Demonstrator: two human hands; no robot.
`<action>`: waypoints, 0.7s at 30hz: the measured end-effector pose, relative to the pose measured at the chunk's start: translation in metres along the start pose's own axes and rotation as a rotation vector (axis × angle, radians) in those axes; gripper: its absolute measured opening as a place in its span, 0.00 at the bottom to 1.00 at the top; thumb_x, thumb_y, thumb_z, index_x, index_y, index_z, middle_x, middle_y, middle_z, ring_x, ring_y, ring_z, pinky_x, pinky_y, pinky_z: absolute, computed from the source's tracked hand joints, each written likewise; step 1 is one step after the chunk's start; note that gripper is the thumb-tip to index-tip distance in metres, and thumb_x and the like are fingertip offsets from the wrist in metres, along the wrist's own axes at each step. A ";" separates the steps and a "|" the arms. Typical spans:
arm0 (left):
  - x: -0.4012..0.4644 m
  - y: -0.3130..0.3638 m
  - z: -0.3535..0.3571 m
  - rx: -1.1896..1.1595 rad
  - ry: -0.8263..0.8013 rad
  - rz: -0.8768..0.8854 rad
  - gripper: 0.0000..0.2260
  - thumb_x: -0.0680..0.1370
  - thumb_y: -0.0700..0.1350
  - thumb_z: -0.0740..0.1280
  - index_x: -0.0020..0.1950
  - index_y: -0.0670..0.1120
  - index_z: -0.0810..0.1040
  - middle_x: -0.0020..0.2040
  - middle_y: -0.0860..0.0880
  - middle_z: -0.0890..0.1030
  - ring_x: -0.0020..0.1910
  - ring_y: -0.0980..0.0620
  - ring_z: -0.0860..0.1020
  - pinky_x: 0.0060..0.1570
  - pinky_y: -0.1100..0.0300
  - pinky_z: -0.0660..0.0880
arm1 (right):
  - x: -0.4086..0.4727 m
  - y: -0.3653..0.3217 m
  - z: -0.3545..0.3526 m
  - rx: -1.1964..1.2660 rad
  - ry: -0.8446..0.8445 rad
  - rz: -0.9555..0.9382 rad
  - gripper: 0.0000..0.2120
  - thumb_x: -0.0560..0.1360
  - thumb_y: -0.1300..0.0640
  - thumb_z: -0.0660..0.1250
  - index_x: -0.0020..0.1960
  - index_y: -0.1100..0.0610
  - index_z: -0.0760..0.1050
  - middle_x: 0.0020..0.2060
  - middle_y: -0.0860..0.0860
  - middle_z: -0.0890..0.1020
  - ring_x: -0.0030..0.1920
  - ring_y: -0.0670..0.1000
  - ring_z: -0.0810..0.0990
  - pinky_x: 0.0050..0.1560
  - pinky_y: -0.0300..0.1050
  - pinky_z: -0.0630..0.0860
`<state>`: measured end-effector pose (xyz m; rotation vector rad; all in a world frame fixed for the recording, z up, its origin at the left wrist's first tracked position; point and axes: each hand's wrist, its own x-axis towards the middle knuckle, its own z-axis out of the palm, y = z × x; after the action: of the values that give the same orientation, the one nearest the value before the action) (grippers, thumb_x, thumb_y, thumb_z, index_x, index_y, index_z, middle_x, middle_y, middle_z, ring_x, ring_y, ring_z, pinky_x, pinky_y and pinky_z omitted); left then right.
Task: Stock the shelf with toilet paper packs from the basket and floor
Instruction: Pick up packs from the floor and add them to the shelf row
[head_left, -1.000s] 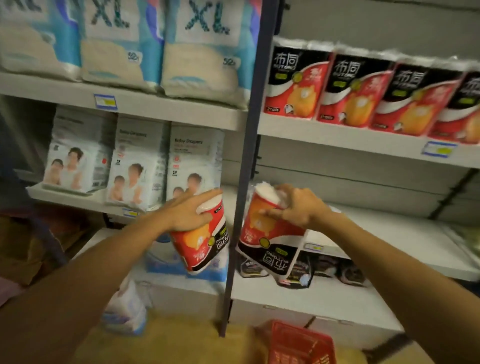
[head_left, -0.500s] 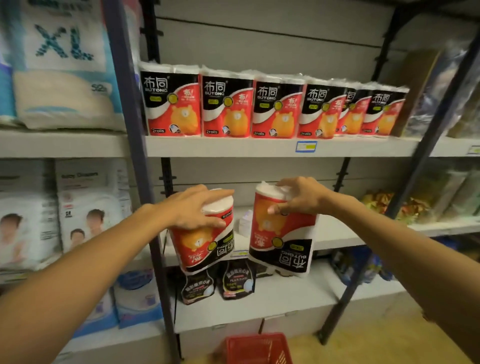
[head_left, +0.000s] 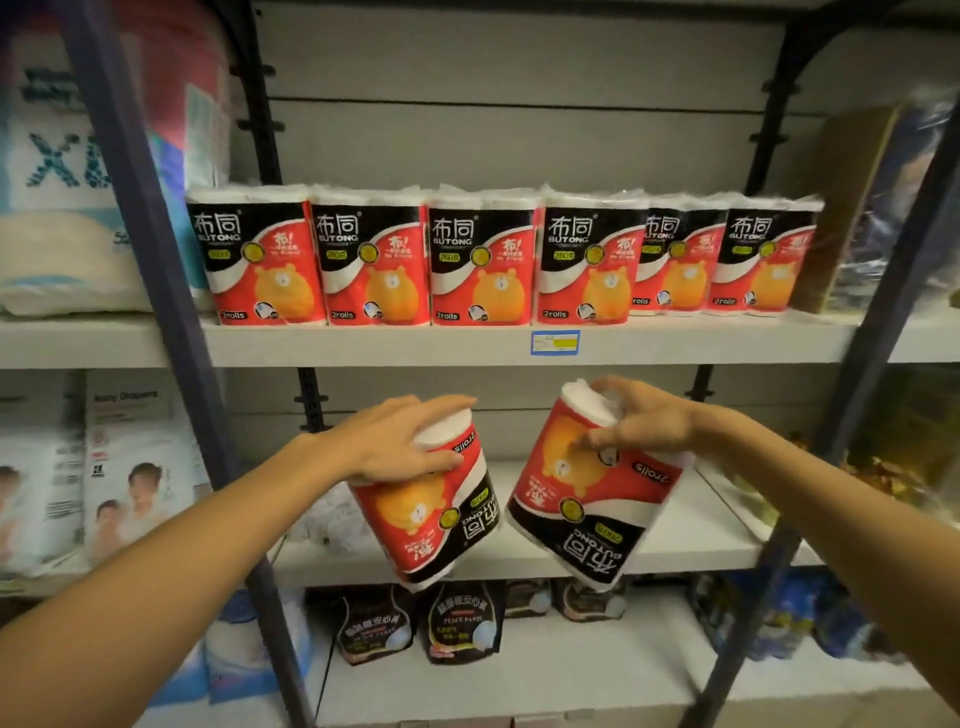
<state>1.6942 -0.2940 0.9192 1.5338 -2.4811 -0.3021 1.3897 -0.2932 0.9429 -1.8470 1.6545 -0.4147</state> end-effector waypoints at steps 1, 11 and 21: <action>0.004 0.006 0.004 -0.024 0.002 -0.009 0.28 0.76 0.62 0.65 0.71 0.71 0.55 0.61 0.48 0.72 0.61 0.46 0.73 0.58 0.49 0.74 | 0.001 0.007 -0.008 0.004 -0.024 -0.005 0.29 0.71 0.51 0.74 0.66 0.49 0.62 0.50 0.51 0.80 0.46 0.53 0.83 0.41 0.46 0.81; 0.037 0.047 0.018 -0.028 0.014 -0.076 0.23 0.70 0.61 0.66 0.62 0.70 0.60 0.54 0.50 0.70 0.54 0.45 0.73 0.55 0.47 0.76 | -0.002 0.055 -0.055 0.072 0.071 -0.089 0.28 0.68 0.49 0.76 0.60 0.53 0.65 0.52 0.54 0.79 0.47 0.56 0.83 0.46 0.54 0.83; 0.062 0.069 0.003 -0.198 0.145 0.014 0.24 0.65 0.61 0.66 0.59 0.66 0.63 0.55 0.50 0.77 0.53 0.49 0.76 0.54 0.46 0.77 | -0.016 0.076 -0.074 0.902 0.572 -0.117 0.27 0.67 0.48 0.76 0.60 0.57 0.72 0.51 0.57 0.84 0.47 0.58 0.85 0.51 0.62 0.80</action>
<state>1.6072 -0.3186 0.9405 1.4060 -2.2748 -0.4058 1.2829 -0.2974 0.9542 -1.1715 1.3128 -1.5558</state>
